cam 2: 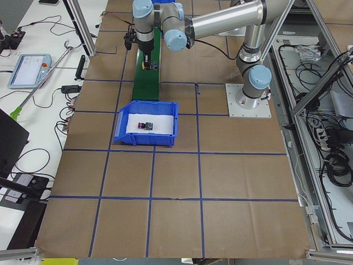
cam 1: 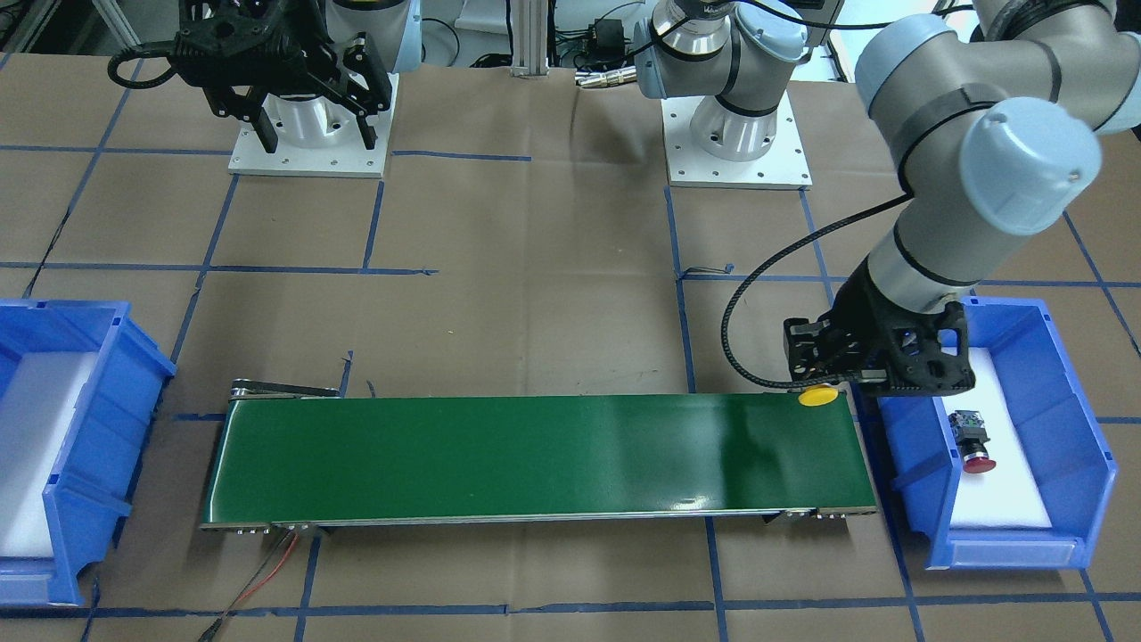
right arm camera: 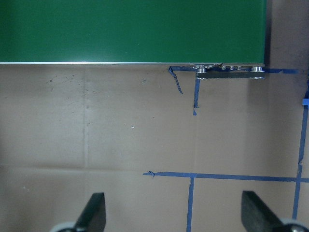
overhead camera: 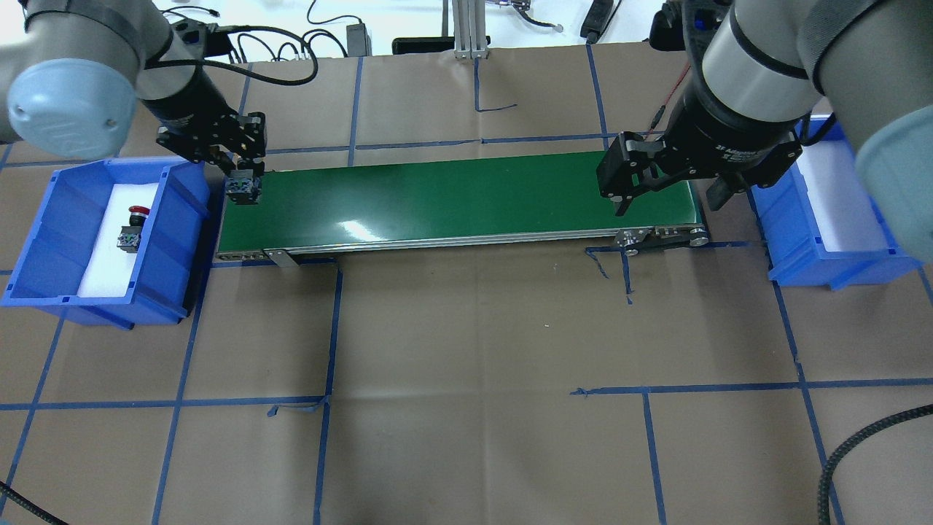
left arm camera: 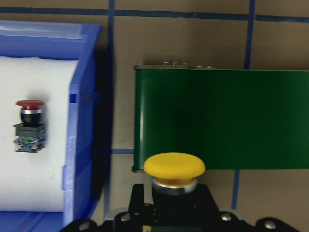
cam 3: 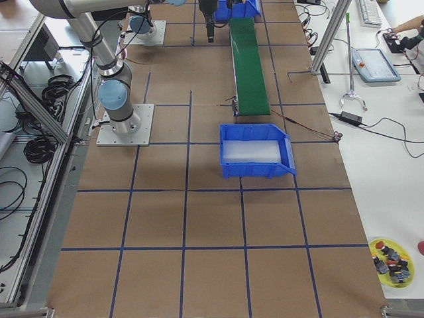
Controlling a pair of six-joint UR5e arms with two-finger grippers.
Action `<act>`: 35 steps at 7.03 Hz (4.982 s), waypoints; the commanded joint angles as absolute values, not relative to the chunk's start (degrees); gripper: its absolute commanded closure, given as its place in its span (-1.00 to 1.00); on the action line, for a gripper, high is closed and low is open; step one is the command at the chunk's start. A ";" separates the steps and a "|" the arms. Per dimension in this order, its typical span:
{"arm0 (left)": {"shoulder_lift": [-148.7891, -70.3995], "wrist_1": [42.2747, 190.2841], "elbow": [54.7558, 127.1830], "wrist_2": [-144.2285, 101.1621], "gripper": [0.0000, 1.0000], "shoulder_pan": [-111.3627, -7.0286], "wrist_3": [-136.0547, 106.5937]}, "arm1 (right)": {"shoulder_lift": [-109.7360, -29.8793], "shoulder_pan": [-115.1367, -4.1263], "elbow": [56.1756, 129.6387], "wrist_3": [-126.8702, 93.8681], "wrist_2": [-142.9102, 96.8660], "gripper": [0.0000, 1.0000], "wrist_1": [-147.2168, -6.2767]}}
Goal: Transport two buttons from left to right
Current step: 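Lift the yellow button and carry it onto the green conveyor, then release the yellow button on the belt and raise the left gripper, then move the left gripper back into the bin and grasp the red-capped button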
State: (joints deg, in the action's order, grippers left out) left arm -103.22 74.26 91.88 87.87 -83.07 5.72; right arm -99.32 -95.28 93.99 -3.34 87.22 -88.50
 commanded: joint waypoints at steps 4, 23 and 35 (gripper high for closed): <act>-110.99 55.15 100.45 87.98 0.77 -84.29 6.41 | -99.67 -95.01 93.69 -3.34 86.31 -1.00 -88.68; -106.24 83.69 83.23 88.95 -0.99 -56.16 36.21 | -99.41 -94.83 92.55 -3.08 89.03 -1.00 -88.50; -117.68 51.06 98.88 87.19 -0.42 -56.87 35.60 | -99.49 -94.92 93.08 -3.08 89.03 -1.00 -88.85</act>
